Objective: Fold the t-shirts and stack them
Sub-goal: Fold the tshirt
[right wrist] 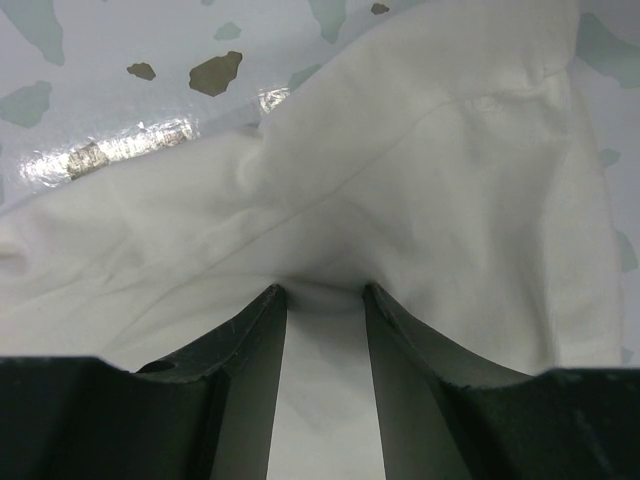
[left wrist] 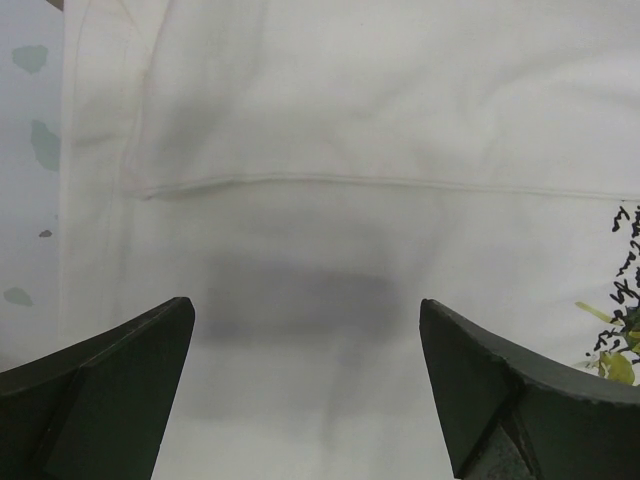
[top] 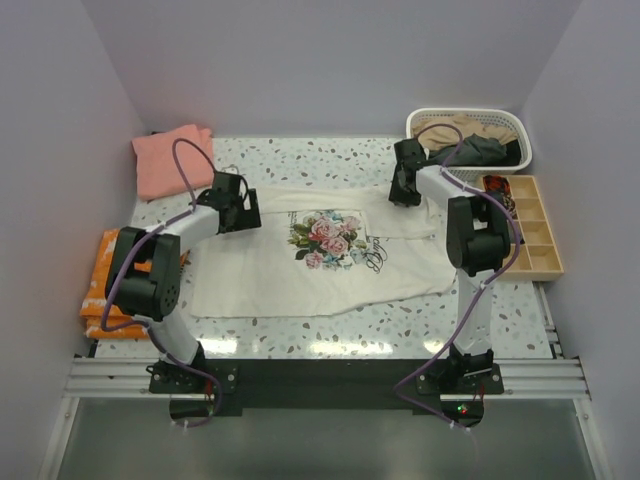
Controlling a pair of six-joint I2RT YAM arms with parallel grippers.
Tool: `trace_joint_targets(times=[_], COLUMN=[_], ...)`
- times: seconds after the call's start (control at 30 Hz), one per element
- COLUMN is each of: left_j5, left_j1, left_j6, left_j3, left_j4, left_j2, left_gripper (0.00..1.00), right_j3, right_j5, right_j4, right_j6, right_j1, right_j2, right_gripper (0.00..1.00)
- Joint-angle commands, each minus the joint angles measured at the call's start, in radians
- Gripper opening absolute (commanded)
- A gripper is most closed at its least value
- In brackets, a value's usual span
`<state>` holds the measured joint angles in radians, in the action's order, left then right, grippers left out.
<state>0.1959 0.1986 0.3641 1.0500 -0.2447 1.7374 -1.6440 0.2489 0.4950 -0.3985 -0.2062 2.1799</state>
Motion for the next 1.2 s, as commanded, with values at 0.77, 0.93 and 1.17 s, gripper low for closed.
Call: trace_joint_targets(times=[0.77, 0.93, 1.17], left_j5=[-0.138, -0.050, 0.120], left_j1=[-0.084, -0.085, -0.085], left_j6=[0.252, 0.269, 0.207], left_j3=[-0.048, -0.085, -0.025], left_j4=[0.447, 0.467, 0.334], left_j2=[0.140, 0.116, 0.083], left_gripper=[1.00, 1.00, 1.00], right_j3=[0.081, 0.084, 0.082], right_j5=[-0.046, -0.046, -0.046], right_j4=[0.027, 0.028, 0.031], right_j6=[0.035, 0.038, 0.038], right_j1=[0.022, 0.022, 0.022], right_j2=[-0.003, -0.003, 0.000], right_gripper=[0.42, 0.42, 0.42])
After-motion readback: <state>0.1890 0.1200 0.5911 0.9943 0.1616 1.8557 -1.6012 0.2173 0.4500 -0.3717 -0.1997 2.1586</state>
